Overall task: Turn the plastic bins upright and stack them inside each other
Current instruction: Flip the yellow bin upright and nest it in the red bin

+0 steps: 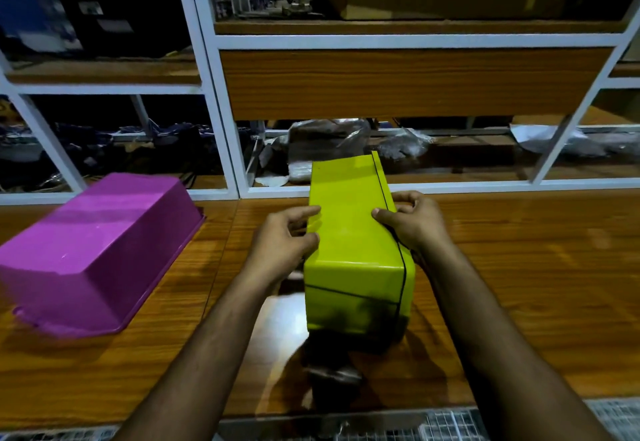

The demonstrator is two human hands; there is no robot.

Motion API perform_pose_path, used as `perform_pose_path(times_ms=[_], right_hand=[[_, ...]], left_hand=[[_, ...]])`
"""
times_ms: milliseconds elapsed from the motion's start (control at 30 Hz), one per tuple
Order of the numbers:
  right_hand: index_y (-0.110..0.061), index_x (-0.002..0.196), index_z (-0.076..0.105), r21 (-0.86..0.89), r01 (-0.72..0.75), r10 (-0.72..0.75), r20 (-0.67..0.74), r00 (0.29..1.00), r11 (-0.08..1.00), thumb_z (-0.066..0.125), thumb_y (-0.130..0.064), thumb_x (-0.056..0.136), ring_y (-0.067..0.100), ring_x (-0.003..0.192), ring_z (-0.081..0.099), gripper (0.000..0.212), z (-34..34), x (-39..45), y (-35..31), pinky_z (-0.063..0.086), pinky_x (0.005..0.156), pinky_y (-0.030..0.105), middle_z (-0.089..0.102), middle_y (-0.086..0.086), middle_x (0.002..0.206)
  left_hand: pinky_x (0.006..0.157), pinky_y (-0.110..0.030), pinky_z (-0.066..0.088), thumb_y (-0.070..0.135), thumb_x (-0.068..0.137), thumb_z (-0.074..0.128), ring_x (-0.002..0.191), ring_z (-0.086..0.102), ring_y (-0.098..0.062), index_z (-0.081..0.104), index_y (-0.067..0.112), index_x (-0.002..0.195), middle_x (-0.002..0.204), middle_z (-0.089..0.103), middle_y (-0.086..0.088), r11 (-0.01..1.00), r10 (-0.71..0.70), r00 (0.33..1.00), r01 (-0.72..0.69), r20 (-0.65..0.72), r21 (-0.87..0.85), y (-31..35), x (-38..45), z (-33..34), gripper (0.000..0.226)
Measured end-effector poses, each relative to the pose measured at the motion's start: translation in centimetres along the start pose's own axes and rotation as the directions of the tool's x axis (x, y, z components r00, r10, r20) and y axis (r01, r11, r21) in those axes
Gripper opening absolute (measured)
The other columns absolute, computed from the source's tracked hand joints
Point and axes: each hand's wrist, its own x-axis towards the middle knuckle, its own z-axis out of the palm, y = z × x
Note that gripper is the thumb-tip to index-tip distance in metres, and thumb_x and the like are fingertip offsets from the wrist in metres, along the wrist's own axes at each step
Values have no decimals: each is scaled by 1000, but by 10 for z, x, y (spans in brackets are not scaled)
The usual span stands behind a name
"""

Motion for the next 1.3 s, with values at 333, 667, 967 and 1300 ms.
perform_pose_path(times_ms=[333,667,967,1300], right_hand=[[-6,104,63,167,7,-4,-13,1000,986,70,-14,79,28,76,65,26,39,-16,-4,54,74,46,71,13,83],[-20,107,68,-224,187,-134,233,963,956,56,-16,93,17,69,65,19,30,-6,21,49,56,25,73,3,89],[-8,120,61,-300,-159,202,117,972,941,57,-14,94,15,51,60,26,3,14,74,45,48,24,66,9,79],[-16,95,61,11,-262,248,293,924,965,53,-14,97,8,51,59,9,-16,-1,61,45,42,20,64,3,80]], left_hand=[[90,-36,52,44,86,66,108,63,-16,62,19,130,124,67,-4,944,86,996,-87,18,318,26,8,10,50],[81,-30,47,47,79,72,94,63,-19,68,19,115,101,67,-1,968,-68,986,103,-155,227,17,11,-3,45],[64,-34,46,2,91,56,65,62,-24,68,11,88,82,67,-14,957,-256,962,239,-92,-163,-27,1,-43,16],[64,-29,47,9,90,51,77,61,-20,66,16,112,89,70,-7,852,-447,894,435,30,-292,-75,-8,-51,28]])
